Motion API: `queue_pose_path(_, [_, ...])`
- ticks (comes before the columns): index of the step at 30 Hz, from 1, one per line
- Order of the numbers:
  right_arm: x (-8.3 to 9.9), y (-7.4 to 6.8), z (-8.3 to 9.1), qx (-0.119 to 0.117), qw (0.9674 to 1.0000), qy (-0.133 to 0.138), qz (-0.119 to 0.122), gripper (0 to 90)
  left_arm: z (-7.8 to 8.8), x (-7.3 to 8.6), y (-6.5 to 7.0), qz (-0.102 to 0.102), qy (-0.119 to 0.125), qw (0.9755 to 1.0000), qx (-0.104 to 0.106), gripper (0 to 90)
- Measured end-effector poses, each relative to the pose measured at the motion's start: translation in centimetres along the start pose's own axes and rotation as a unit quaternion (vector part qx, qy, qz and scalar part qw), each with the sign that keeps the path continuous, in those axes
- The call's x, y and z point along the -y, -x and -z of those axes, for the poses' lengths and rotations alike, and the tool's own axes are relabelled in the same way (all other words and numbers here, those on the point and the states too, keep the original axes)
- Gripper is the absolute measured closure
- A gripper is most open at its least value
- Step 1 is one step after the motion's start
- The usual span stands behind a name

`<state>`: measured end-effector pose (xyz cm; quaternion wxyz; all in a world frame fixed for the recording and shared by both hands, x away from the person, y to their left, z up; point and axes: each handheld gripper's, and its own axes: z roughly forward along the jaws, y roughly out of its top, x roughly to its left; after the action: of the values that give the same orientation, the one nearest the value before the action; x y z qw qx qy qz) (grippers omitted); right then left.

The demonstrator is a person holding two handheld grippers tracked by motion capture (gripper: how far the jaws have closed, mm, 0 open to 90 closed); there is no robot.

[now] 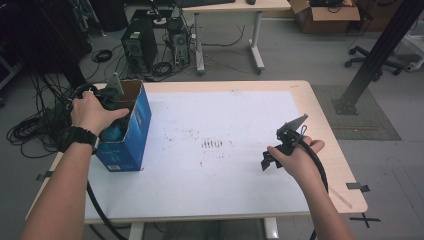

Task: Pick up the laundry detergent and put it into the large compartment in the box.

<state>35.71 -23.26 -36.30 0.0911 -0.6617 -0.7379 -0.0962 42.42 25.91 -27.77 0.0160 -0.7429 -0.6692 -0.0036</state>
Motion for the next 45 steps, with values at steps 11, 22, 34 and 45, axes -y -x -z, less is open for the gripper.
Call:
queue_pose_path(11, [0.0, -0.2, 0.3, -0.003, 1.0000, 0.003, -0.003, 3.8, 2.7, 0.3, 0.3, -0.006, 0.020, 0.9998, -0.006, 30.7])
queue_pose_path(22, [0.1, -0.1, 0.6, -0.006, 1.0000, 0.006, 0.000, 3.8, 6.3, 0.4, 1.7, -0.014, 0.044, 0.9988, -0.012, 29.3])
queue_pose_path(34, [0.3, -0.1, 1.2, -0.007, 0.9999, 0.011, 0.001, 3.8, 8.8, -0.1, 6.4, -0.054, 0.059, 0.9968, 0.000, 21.7])
queue_pose_path(45, [0.7, 0.3, 1.7, -0.012, 0.9998, 0.016, 0.000, 3.7, 8.6, -0.8, 11.1, -0.091, 0.066, 0.9935, 0.018, 13.8])
